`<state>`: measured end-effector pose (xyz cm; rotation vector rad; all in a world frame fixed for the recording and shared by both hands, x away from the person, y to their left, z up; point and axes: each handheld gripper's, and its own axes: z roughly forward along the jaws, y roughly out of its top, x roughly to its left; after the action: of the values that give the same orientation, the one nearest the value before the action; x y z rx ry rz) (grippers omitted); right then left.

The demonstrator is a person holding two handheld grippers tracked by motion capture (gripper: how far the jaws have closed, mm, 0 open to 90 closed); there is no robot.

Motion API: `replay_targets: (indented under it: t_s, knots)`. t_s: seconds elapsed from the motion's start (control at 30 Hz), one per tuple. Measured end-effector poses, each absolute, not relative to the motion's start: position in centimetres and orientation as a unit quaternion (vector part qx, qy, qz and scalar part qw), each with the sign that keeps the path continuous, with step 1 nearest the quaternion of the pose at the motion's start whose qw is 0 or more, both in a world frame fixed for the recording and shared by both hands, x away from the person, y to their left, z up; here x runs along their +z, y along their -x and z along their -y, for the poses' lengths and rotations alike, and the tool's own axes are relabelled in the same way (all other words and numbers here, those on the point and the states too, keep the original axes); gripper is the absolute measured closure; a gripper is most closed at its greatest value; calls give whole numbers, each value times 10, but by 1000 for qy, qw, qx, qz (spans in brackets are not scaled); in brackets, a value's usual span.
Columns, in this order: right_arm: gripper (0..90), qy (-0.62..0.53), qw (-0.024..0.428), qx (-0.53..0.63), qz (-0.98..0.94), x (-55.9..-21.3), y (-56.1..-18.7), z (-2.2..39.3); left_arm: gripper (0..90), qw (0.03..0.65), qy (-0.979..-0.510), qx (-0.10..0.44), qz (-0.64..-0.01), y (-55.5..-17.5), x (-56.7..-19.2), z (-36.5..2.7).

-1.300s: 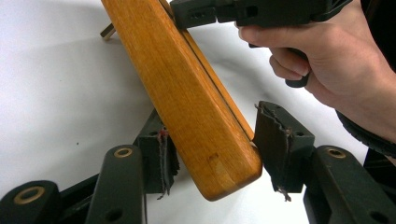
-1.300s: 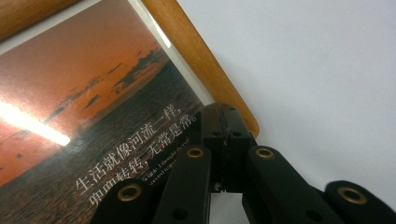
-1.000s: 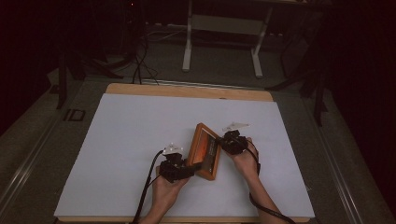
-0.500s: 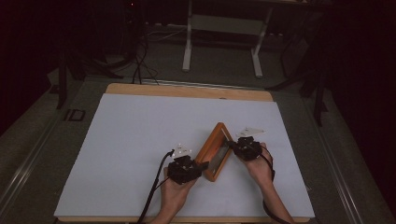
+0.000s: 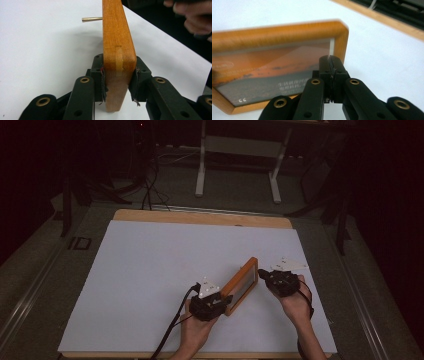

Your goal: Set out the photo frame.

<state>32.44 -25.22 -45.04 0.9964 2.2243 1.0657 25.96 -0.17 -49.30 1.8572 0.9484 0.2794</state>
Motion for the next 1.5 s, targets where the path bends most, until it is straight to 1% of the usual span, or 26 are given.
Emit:
replay_targets:
  t_s: [0.17,0.3,0.43,0.47,0.53,0.6,0.63,0.67,0.7,0.8,1.07,1.1,1.2,1.5]
  knots:
    - [897,-353,255,405,-804,-435,-318,252,693,495,-781,131,-358,-256,-493,7]
    - [898,-350,257,408,-803,-432,-319,250,691,500,-789,133,-333,-255,-494,7]
    - [899,-354,253,410,-802,-434,-323,248,688,503,-788,127,-332,-256,-494,6]
    - [899,-354,251,412,-801,-435,-324,248,688,510,-784,115,-337,-259,-495,4]
    - [900,-361,240,425,-795,-436,-327,251,667,520,-776,93,-344,-261,-497,1]
    - [900,-362,237,427,-794,-437,-327,251,573,518,-777,80,-349,-263,-503,0]
    - [900,-362,237,427,-794,-437,-327,251,552,518,-777,80,-349,-263,-503,0]
    - [900,-362,236,427,-794,-437,-327,251,552,512,-779,79,-353,-263,-509,-1]
    - [900,-360,238,426,-795,-437,-327,252,525,510,-780,77,-355,-263,-511,-2]
    - [900,-360,236,428,-795,-437,-326,253,504,506,-781,75,-357,-262,-516,-2]
    - [900,-362,235,431,-793,-437,-327,253,516,490,-796,70,-348,-263,-528,11]
    - [900,-362,234,434,-791,-438,-327,253,560,488,-797,70,-350,-264,-529,12]
    - [900,-363,232,435,-791,-438,-327,254,589,486,-798,72,-350,-265,-531,14]
    - [900,-366,234,434,-789,-438,-328,256,627,492,-791,77,-355,-268,-533,17]
